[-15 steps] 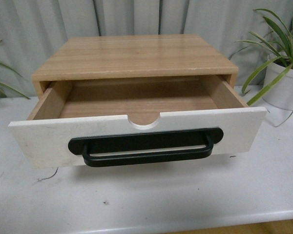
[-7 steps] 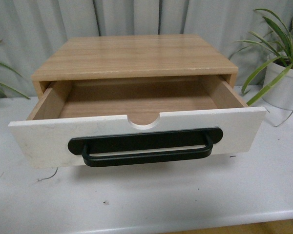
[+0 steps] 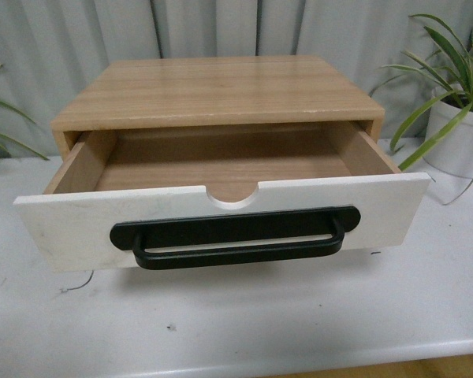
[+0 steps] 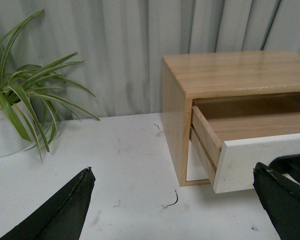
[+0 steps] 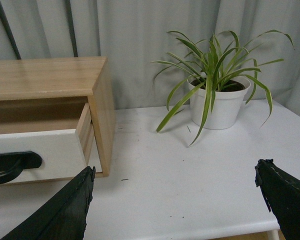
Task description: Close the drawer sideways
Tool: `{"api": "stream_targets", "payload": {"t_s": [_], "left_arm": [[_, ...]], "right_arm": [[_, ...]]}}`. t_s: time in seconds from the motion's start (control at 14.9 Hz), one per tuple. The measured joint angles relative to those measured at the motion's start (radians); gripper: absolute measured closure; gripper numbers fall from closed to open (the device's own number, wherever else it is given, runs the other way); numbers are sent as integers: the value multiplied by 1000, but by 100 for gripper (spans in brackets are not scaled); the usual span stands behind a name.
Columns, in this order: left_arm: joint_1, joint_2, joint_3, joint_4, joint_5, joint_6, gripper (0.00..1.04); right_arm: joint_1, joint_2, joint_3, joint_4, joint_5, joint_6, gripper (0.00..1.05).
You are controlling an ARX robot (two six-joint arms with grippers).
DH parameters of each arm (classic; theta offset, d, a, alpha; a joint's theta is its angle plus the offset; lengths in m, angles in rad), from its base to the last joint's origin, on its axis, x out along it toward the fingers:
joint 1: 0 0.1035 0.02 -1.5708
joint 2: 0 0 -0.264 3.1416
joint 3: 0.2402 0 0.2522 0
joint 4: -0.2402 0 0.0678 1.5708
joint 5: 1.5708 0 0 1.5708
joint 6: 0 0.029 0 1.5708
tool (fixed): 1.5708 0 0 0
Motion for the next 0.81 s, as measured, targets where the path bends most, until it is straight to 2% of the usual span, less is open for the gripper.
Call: {"api": "stream_targets", "payload": {"t_s": [0.74, 0.81], "left_arm": [[0, 0, 0, 0, 0, 0, 7], [-1, 0, 0, -2, -2, -6, 7]], "right_arm": [[0, 0, 0, 0, 0, 0, 6], [18, 10, 6, -36, 50, 35, 6]]}}
